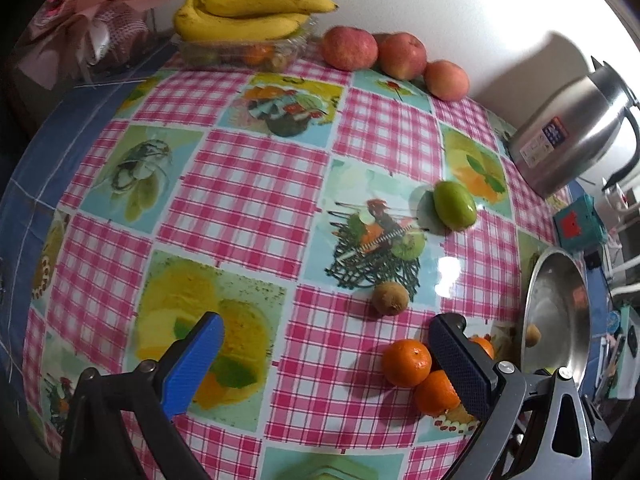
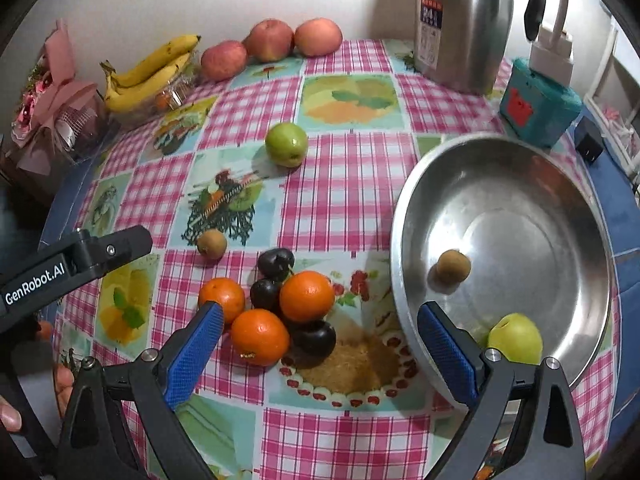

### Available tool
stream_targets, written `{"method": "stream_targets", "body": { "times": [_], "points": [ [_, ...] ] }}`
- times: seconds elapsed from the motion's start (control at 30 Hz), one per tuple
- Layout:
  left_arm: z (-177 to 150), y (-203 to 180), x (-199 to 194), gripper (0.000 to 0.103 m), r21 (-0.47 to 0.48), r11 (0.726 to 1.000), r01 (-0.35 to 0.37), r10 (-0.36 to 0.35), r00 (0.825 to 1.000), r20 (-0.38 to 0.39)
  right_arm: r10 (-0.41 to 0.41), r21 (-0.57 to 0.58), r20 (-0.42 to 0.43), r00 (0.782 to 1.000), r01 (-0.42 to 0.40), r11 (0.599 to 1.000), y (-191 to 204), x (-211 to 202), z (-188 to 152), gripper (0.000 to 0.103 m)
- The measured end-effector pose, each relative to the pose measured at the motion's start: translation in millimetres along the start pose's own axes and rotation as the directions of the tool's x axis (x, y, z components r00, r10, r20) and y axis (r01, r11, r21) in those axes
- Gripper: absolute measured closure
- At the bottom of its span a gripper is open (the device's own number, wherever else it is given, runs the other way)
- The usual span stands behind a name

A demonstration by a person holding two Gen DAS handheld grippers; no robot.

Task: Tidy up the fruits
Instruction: 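Grasp an orange with the right gripper while the left gripper grasps another brown kiwi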

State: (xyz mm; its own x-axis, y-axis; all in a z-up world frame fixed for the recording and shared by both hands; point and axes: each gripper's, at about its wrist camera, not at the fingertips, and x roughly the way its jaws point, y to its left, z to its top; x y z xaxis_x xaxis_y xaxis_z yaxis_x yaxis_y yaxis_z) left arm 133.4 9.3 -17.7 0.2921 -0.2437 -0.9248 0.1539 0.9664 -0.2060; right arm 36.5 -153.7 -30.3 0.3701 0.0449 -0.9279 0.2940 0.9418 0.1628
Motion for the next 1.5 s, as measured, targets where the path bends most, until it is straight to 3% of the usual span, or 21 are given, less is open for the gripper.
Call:
{"method": "stream_targets", "body": {
  "times": [0.33, 0.53, 0.57, 0.63, 0.7, 0.8, 1.0, 1.27, 1.33, 1.5],
  "points": [
    [8, -8, 16, 0.001, 0.035, 0.999, 0.029, -0.028, 0.999, -0.041, 0.065, -0.007, -0.003, 0.998, -0.065, 0.998, 5, 9, 8, 0.006],
    [11, -19, 20, 0.010, 0.078, 0.996, 0.039, -0.036, 0.999, -0.036, 0.066, -0.046, 0.031, 0.997, -0.065, 0.997, 4, 11, 13, 0.007],
    [11, -21, 21, 0.010, 0.086, 0.996, 0.033, -0.030, 0.999, -0.035, 0.070, -0.045, 0.034, 0.997, -0.069, 0.997, 3, 10, 14, 0.010],
    [11, -24, 25, 0.011, 0.097, 0.995, 0.028, -0.025, 0.999, -0.033, 0.079, -0.038, 0.043, 0.996, -0.078, 0.996, 1, 11, 15, 0.031],
    [11, -25, 30, 0.015, 0.098, 0.994, 0.044, -0.041, 0.998, -0.037, 0.080, -0.039, 0.041, 0.996, -0.078, 0.996, 1, 12, 16, 0.040],
    [10, -28, 36, 0.024, 0.103, 0.993, 0.057, -0.052, 0.997, -0.051, 0.097, -0.030, 0.022, 0.995, -0.096, 0.995, -2, 17, 15, 0.041],
    [8, -32, 46, 0.042, 0.109, 0.991, 0.071, -0.064, 0.996, -0.069, 0.117, 0.001, -0.011, 0.993, -0.117, 0.993, -7, 26, 12, 0.055],
    [7, -37, 56, 0.069, 0.099, 0.991, 0.092, -0.084, 0.993, -0.086, 0.151, 0.040, -0.037, 0.988, -0.150, 0.988, -15, 34, 10, 0.060],
    [7, -38, 56, 0.074, 0.100, 0.990, 0.096, -0.087, 0.993, -0.085, 0.163, 0.047, -0.034, 0.986, -0.162, 0.986, -15, 34, 10, 0.065],
    [7, -39, 54, 0.074, 0.094, 0.990, 0.102, -0.094, 0.992, -0.084, 0.172, 0.040, -0.037, 0.984, -0.171, 0.984, -14, 32, 9, 0.066]
  ]
}}
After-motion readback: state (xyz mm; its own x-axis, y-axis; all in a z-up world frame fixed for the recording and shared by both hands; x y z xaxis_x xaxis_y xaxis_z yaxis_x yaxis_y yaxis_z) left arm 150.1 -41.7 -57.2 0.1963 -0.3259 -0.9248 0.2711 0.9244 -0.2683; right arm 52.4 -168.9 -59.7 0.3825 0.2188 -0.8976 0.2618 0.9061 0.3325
